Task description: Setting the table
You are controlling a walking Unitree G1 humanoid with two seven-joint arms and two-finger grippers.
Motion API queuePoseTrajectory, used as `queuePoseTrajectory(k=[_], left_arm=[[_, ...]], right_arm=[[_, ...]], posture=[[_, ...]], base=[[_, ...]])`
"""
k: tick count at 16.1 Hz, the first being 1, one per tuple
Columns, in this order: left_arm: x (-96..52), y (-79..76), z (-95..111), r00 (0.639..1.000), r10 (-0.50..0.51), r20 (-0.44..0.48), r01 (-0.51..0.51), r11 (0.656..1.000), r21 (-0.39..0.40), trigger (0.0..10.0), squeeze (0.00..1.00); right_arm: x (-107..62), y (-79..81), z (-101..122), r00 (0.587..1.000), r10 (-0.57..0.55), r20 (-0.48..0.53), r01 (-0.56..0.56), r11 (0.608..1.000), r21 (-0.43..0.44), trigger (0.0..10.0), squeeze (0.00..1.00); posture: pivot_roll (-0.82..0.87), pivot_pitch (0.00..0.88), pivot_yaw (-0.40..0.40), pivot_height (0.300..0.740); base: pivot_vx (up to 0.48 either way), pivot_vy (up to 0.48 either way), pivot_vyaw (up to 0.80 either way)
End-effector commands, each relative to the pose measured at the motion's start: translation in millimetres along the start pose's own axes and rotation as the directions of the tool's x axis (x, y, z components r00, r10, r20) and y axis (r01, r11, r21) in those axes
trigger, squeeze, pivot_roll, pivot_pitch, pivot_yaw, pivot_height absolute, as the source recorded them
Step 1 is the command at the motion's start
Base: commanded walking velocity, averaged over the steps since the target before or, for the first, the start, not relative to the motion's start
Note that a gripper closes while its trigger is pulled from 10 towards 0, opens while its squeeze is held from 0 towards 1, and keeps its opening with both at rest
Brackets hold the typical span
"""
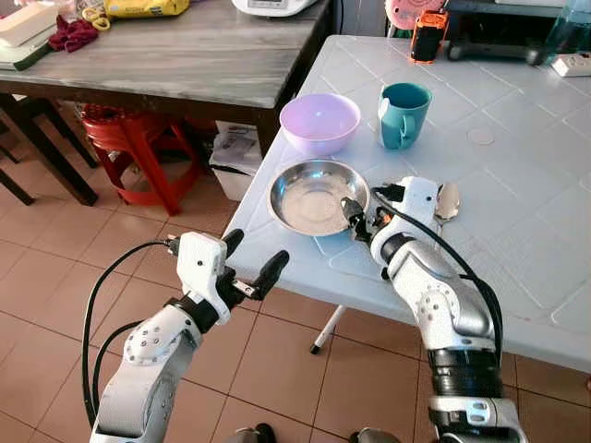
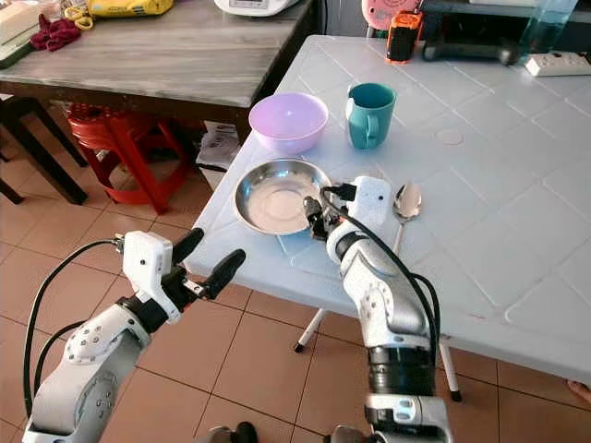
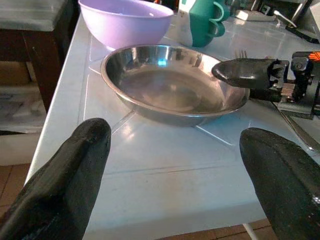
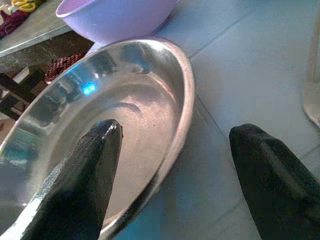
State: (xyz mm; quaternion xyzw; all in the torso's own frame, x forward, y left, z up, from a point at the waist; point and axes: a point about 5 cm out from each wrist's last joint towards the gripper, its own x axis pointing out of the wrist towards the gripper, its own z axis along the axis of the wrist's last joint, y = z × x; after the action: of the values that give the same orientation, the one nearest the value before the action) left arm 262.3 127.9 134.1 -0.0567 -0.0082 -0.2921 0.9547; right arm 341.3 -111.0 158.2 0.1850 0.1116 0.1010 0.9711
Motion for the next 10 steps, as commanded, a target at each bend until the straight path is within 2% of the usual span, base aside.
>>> queuePoseTrajectory(k=[1, 2, 3, 4, 10], left_arm=[[-2.2, -0.6, 0.2, 1.000, -0.012, -0.011, 0.012, 1.000, 0.005, 10.0, 0.00], [-2.0, -0.9, 0.0, 1.000, -0.011, -0.012, 0.011, 1.000, 0.005, 10.0, 0.00], [-1.7, -1.4, -0.3, 1.000, -0.010, -0.013, 0.010, 1.000, 0.005, 10.0, 0.00], [-1.7, -1.7, -0.5, 1.000, -0.010, -0.014, 0.010, 1.000, 0.004, 10.0, 0.00], [-0.8, -5.0, -1.7, 1.000, -0.013, -0.018, 0.014, 1.000, 0.003, 10.0, 0.00]], right_arm=[[3.4, 4.5, -2.1, 1.000, 0.010, -0.028, -0.009, 1.000, 0.022, 10.0, 0.00], [5.6, 4.5, -0.6, 1.000, 0.007, -0.029, -0.006, 1.000, 0.023, 10.0, 0.00], [7.9, 5.1, 1.7, 1.000, 0.007, -0.026, -0.006, 1.000, 0.023, 1.5, 0.00], [9.5, 5.6, 3.0, 1.000, 0.007, -0.025, -0.006, 1.000, 0.029, 0.0, 0.00], [15.8, 6.0, 3.8, 0.997, -0.016, -0.076, 0.017, 1.000, 0.018, 0.0, 0.00]], posture=[[-0.11, 0.177, 0.080, 0.740], [-0.10, 0.178, 0.079, 0.740], [-0.10, 0.178, 0.080, 0.740], [-0.10, 0.179, 0.080, 0.740], [-0.10, 0.179, 0.079, 0.740]], base=[[0.000, 0.000, 0.00], [0.000, 0.000, 0.00], [0.000, 0.000, 0.00], [0.000, 0.000, 0.00], [0.000, 0.000, 0.00]])
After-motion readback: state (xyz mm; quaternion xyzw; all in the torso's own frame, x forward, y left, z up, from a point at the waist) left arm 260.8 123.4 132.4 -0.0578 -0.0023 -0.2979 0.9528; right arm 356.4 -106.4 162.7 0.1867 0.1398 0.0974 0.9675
